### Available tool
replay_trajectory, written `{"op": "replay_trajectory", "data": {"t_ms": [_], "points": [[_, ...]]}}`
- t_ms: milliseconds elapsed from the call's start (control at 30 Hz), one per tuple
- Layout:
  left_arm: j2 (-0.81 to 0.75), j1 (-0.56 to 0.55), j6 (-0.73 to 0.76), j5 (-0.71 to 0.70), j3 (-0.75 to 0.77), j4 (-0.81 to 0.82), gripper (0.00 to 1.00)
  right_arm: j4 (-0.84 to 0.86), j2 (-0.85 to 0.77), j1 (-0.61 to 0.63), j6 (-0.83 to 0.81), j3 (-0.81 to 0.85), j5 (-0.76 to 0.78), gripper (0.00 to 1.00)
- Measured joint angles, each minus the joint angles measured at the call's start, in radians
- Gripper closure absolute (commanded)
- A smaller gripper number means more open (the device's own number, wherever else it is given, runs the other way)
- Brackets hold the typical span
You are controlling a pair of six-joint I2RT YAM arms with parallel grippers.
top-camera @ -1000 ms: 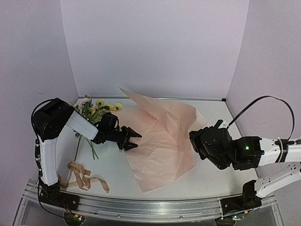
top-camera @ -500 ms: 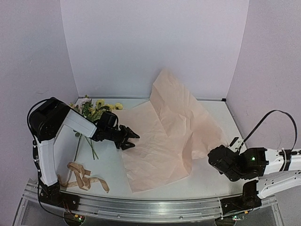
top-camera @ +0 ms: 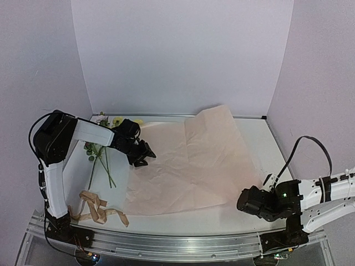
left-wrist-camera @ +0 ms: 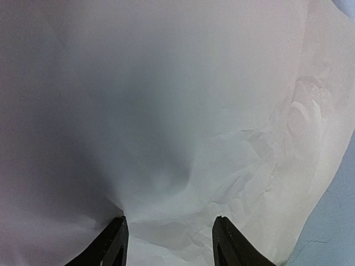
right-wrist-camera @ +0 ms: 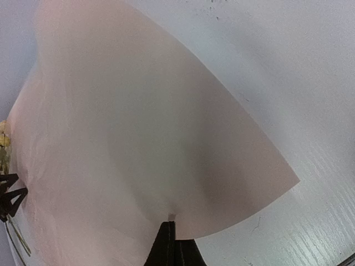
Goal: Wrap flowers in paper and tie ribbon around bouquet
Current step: Unfold the folded wrapping paper at the center of the board, then pick up the right corner of the flattened wrapping paper from the center of the board.
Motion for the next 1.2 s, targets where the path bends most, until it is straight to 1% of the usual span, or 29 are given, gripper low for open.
{"op": "replay_trajectory", "data": {"t_ms": [100, 233, 333, 500, 567, 600, 633, 700, 767, 867, 967, 1067, 1133, 1200], "points": [[0.008, 0.000, 0.031, -0.005, 0.022, -0.034, 0.46, 0.003, 0.019, 0.003, -0.011, 0.000, -0.019, 1.00], [0.008, 0.000, 0.061, -0.004, 0.024, -0.044, 0.45, 0.014, 0.017, -0.024, -0.040, -0.003, -0.039, 1.00], [0.008, 0.000, 0.084, -0.003, 0.025, -0.046, 0.45, 0.012, 0.046, -0.031, -0.083, 0.008, -0.056, 1.00], [0.008, 0.004, 0.128, -0.014, 0.045, -0.086, 0.38, -0.005, 0.239, -0.032, -0.187, 0.118, -0.109, 1.00], [0.008, 0.006, 0.148, -0.020, 0.055, -0.107, 0.34, -0.006, 0.311, -0.032, -0.228, 0.163, -0.138, 0.88], [0.008, 0.007, 0.160, -0.023, 0.060, -0.117, 0.32, -0.005, 0.343, -0.032, -0.250, 0.184, -0.153, 0.76], [0.008, 0.007, 0.170, -0.026, 0.065, -0.125, 0.32, -0.003, 0.367, -0.032, -0.274, 0.205, -0.166, 0.63], [0.008, 0.009, 0.194, -0.031, 0.078, -0.149, 0.30, 0.004, 0.403, -0.032, -0.320, 0.245, -0.190, 0.45], [0.008, 0.010, 0.217, -0.035, 0.096, -0.182, 0.29, 0.006, 0.406, -0.034, -0.387, 0.281, -0.209, 0.33], [0.009, 0.013, 0.246, -0.038, 0.125, -0.227, 0.27, 0.016, 0.376, -0.048, -0.473, 0.322, -0.238, 0.19], [0.008, 0.013, 0.261, -0.039, 0.151, -0.246, 0.27, 0.026, 0.318, -0.110, -0.553, 0.325, -0.292, 0.13], [0.002, 0.014, 0.265, -0.043, 0.152, -0.252, 0.27, 0.037, 0.284, -0.211, -0.615, 0.304, -0.343, 0.12], [-0.019, 0.017, 0.262, -0.045, 0.129, -0.256, 0.27, 0.048, 0.282, -0.271, -0.646, 0.279, -0.380, 0.12], [-0.070, 0.022, 0.251, -0.050, 0.072, -0.262, 0.27, 0.057, 0.282, -0.308, -0.665, 0.252, -0.408, 0.11]]}}
